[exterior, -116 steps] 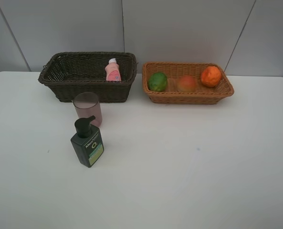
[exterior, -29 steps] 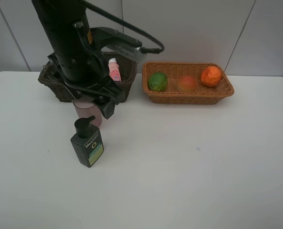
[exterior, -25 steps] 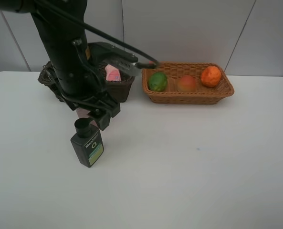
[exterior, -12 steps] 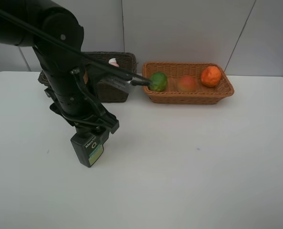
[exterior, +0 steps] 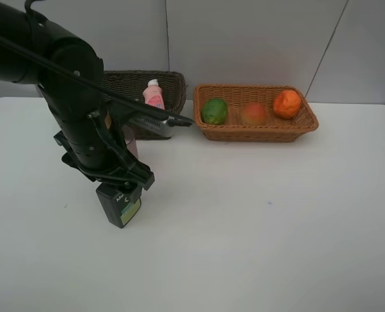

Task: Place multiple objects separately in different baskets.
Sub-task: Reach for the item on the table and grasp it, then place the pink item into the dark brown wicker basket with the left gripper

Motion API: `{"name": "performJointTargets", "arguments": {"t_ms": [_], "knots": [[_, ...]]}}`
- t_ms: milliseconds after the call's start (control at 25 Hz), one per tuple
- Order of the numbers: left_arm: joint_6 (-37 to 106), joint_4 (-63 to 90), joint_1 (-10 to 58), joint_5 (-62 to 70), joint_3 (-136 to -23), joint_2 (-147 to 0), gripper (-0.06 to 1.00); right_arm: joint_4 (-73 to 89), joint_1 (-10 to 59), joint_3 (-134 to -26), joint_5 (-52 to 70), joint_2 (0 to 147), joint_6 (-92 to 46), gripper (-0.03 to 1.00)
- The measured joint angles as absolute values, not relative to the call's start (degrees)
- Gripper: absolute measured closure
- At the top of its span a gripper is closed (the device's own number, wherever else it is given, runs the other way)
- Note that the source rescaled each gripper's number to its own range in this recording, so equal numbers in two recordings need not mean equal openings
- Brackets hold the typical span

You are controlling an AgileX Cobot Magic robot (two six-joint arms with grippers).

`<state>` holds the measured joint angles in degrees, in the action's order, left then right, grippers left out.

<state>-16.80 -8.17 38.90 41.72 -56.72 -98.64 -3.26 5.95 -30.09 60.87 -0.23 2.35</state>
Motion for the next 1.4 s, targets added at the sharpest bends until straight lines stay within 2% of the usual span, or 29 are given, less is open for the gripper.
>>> {"name": "performJointTargets", "arguments": {"t_ms": [240, 360, 520, 640, 1400], "knots": [[-16.9, -8.2, 38.9, 39.8, -56.4, -98.6, -0.05, -3.3, 6.0, -30.1, 60.9, -0.2, 2.4, 0.03], [-16.9, -8.2, 38.9, 39.5, -56.4, -98.6, 0.02, -3.3, 6.0, -30.1, 60.9, -0.2, 2.4, 0.03], [-16.9, -8.2, 38.9, 39.1, -56.4, -98.6, 0.21, -3.3, 6.0, -30.1, 60.9, -0.2, 2.4, 0.03], [-17.0, -8.2, 38.9, 39.1, -56.4, -99.1, 0.45, -3.3, 6.0, -30.1, 60.9, -0.2, 2.4, 0.03], [-17.0, -7.1, 38.9, 39.2, -57.0, -100.0, 0.44, -3.3, 6.0, -30.1, 60.9, -0.2, 2.4, 0.03]]}}
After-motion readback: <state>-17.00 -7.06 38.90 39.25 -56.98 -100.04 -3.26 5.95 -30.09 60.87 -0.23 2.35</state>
